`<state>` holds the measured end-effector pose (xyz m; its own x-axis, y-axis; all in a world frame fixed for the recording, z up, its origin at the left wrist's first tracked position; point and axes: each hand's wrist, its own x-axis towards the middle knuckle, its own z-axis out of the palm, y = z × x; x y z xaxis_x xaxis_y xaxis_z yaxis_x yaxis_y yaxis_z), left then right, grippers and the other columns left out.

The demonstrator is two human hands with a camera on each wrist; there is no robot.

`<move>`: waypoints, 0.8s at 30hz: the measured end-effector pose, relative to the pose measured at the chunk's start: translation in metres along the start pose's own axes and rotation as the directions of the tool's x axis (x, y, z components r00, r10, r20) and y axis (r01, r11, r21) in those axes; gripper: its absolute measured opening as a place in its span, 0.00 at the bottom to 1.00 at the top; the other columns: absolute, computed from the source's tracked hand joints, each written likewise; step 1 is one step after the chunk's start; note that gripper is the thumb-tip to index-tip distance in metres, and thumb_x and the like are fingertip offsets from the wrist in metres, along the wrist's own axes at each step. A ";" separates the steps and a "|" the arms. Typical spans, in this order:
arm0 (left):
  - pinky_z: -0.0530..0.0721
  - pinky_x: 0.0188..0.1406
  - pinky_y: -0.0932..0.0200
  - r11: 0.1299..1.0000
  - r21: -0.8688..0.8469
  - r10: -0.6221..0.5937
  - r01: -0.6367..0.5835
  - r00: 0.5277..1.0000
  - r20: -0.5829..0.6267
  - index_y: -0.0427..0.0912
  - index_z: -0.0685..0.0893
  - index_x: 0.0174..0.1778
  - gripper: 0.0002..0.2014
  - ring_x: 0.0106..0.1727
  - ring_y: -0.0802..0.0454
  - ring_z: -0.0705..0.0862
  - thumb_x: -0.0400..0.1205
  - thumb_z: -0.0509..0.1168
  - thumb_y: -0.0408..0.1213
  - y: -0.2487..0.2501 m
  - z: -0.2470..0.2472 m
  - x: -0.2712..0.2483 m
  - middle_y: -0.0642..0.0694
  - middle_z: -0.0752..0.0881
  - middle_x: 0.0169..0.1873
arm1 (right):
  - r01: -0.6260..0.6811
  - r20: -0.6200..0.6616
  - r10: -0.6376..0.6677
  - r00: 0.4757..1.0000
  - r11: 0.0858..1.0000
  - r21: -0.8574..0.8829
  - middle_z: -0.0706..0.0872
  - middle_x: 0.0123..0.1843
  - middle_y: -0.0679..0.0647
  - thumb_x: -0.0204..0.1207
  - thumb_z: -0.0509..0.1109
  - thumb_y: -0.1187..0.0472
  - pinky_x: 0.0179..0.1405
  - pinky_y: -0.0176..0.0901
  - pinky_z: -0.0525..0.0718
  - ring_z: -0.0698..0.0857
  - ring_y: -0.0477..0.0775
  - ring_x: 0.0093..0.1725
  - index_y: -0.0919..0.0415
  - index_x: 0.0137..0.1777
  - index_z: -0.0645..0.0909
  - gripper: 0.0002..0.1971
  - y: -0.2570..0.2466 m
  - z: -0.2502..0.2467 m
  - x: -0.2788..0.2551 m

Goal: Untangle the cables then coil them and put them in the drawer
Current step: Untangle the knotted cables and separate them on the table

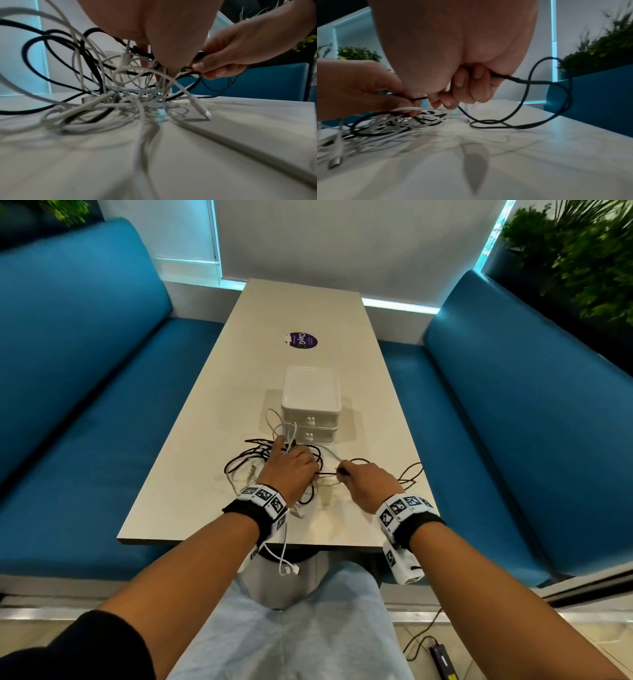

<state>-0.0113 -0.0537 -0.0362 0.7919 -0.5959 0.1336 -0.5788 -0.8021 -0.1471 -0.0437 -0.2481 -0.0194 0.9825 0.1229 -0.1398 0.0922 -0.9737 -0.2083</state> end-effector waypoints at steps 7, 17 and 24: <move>0.52 0.76 0.35 0.997 -0.041 -0.065 0.067 0.997 0.051 0.57 0.85 0.55 0.11 0.75 0.52 0.69 0.87 0.58 0.50 -0.001 -0.004 -0.003 0.59 0.81 0.62 | -0.195 0.012 0.202 0.979 0.958 -0.212 0.84 0.49 0.54 0.87 0.54 0.52 0.40 0.48 0.81 0.83 0.60 0.42 0.47 0.61 0.77 0.11 0.055 -0.022 -0.018; 0.53 0.76 0.35 0.993 -0.097 -0.056 0.062 0.996 0.070 0.55 0.84 0.55 0.15 0.67 0.51 0.76 0.88 0.51 0.47 0.001 -0.009 -0.010 0.57 0.81 0.58 | -0.531 -0.024 0.542 0.840 0.812 -0.241 0.80 0.40 0.53 0.78 0.61 0.63 0.38 0.46 0.77 0.81 0.58 0.40 0.58 0.40 0.75 0.05 0.073 -0.022 -0.044; 0.50 0.76 0.38 0.973 -0.227 -0.034 0.034 0.999 0.004 0.57 0.82 0.62 0.13 0.71 0.53 0.74 0.86 0.56 0.48 -0.008 -0.004 -0.021 0.60 0.82 0.62 | -0.471 -0.058 0.472 0.880 0.882 0.034 0.83 0.58 0.62 0.82 0.57 0.60 0.43 0.47 0.76 0.84 0.65 0.55 0.64 0.59 0.75 0.12 0.046 -0.009 -0.024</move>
<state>-0.0239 -0.0346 -0.0343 0.8120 -0.5681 0.1342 -0.5805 -0.8098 0.0844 -0.0616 -0.2972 -0.0169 0.9172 -0.3627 -0.1649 -0.3869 -0.9097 -0.1510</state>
